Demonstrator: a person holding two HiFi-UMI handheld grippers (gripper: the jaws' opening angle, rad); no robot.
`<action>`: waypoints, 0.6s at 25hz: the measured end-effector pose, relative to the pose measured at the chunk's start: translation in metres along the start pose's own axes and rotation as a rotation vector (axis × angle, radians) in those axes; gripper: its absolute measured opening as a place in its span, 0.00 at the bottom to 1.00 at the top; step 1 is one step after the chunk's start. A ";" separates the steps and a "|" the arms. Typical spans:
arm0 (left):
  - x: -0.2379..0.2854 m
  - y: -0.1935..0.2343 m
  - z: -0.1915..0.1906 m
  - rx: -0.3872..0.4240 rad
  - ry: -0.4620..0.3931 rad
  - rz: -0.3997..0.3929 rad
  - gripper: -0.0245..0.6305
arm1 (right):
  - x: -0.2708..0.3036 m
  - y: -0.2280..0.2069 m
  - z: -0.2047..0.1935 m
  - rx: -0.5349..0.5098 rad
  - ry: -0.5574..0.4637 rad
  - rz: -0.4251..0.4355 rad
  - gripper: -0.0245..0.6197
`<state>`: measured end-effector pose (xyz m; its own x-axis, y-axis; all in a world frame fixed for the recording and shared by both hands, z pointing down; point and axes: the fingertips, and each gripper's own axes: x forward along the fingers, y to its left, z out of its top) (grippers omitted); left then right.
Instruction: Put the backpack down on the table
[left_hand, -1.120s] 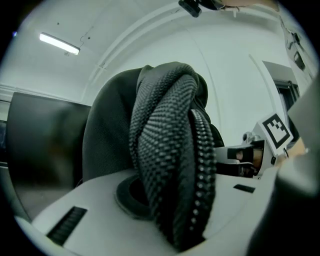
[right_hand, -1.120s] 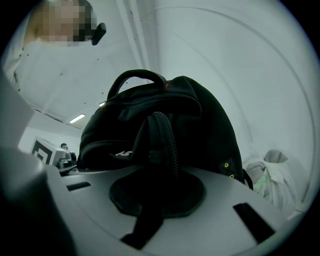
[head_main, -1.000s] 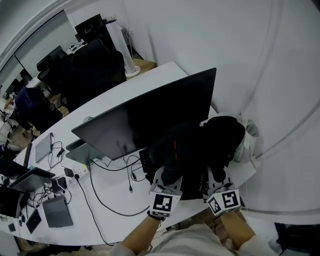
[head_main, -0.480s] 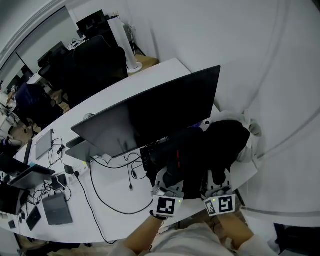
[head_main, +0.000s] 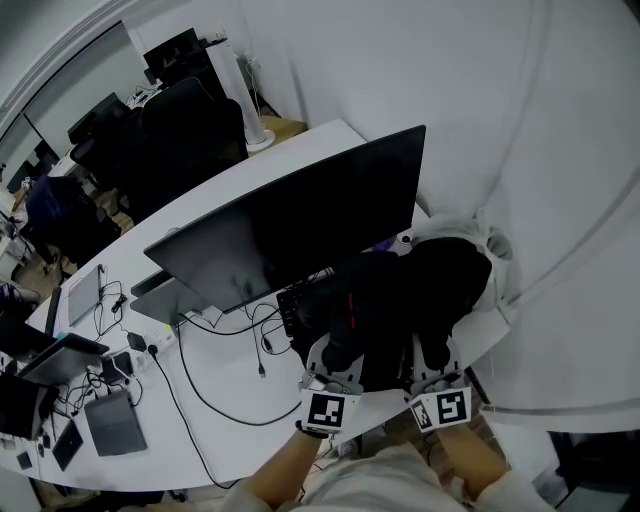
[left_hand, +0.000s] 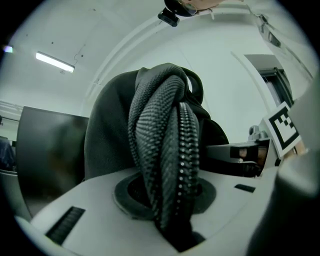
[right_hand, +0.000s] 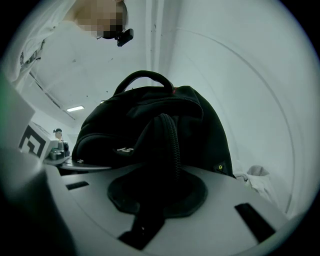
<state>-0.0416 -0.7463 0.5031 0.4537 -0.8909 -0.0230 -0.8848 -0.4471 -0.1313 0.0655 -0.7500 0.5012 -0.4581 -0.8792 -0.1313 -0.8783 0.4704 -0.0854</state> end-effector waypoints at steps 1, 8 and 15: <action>-0.003 -0.003 0.000 -0.001 0.002 -0.011 0.16 | -0.004 0.001 0.000 -0.003 0.002 -0.005 0.13; -0.031 -0.021 -0.006 0.075 0.033 -0.087 0.18 | -0.039 0.014 -0.002 -0.011 0.020 -0.044 0.16; -0.054 -0.047 -0.013 0.078 0.058 -0.212 0.36 | -0.064 0.028 -0.002 -0.029 0.044 -0.036 0.30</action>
<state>-0.0254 -0.6782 0.5232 0.6196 -0.7818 0.0701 -0.7584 -0.6192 -0.2033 0.0702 -0.6809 0.5091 -0.4315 -0.8981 -0.0847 -0.8975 0.4368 -0.0602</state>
